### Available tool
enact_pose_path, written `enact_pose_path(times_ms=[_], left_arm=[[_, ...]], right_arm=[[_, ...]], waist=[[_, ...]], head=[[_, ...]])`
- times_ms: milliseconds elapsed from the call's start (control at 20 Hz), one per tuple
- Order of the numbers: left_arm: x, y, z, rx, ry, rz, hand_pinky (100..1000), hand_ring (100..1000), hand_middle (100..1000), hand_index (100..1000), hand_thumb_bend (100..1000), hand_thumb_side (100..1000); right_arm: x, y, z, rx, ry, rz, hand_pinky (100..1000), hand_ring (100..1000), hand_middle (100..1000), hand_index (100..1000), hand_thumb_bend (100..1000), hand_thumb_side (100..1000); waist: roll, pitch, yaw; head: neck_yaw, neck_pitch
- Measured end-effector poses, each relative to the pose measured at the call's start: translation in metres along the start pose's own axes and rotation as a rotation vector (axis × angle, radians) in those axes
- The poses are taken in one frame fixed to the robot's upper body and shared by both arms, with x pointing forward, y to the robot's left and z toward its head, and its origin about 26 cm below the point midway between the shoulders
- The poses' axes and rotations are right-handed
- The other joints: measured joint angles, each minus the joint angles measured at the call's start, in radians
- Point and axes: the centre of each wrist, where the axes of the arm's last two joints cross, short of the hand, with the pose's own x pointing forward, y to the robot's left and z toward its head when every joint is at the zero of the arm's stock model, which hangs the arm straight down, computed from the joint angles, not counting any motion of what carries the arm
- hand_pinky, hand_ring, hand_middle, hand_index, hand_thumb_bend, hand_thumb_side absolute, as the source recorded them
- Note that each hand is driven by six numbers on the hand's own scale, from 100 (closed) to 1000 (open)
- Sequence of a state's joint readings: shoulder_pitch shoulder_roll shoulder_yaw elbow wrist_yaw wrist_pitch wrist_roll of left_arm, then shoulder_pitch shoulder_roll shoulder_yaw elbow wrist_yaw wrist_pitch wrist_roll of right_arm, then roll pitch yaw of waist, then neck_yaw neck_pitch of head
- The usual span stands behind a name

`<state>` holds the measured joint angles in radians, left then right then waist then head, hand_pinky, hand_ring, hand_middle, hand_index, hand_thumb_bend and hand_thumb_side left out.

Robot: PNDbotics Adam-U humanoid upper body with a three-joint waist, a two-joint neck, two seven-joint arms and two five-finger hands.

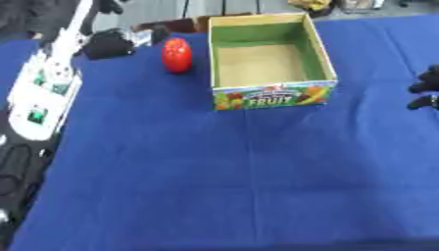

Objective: Pick up objects on the table and place them in the box.

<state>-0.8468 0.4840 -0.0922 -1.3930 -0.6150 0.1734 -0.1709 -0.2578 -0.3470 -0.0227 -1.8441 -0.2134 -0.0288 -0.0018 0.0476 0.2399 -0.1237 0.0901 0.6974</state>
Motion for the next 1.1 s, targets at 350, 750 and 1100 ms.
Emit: enact_pose_path(times_ms=[350,750,1100], left_arm=[[-0.017,0.006,-0.045,-0.195,0.119,-0.277,754,692,695,814,680,489],[-0.044,-0.019,-0.058,-0.283,0.214,-0.284,753,690,683,810,604,452],[-0.050,-0.030,-0.057,-0.218,0.251,-0.309,744,673,672,804,565,436]], right_arm=[[-0.001,0.002,0.001,0.019,0.007,-0.003,489,617,595,682,100,837],[0.000,0.005,-0.002,0.038,0.001,-0.005,488,618,595,681,100,841],[0.002,0.007,-0.004,0.049,-0.005,-0.006,487,619,595,681,100,843]], waist=[[0.015,0.001,-0.034],[0.032,0.021,-0.076],[0.039,0.037,-0.092]], head=[[0.011,-0.012],[0.028,-0.037],[0.032,-0.049]])
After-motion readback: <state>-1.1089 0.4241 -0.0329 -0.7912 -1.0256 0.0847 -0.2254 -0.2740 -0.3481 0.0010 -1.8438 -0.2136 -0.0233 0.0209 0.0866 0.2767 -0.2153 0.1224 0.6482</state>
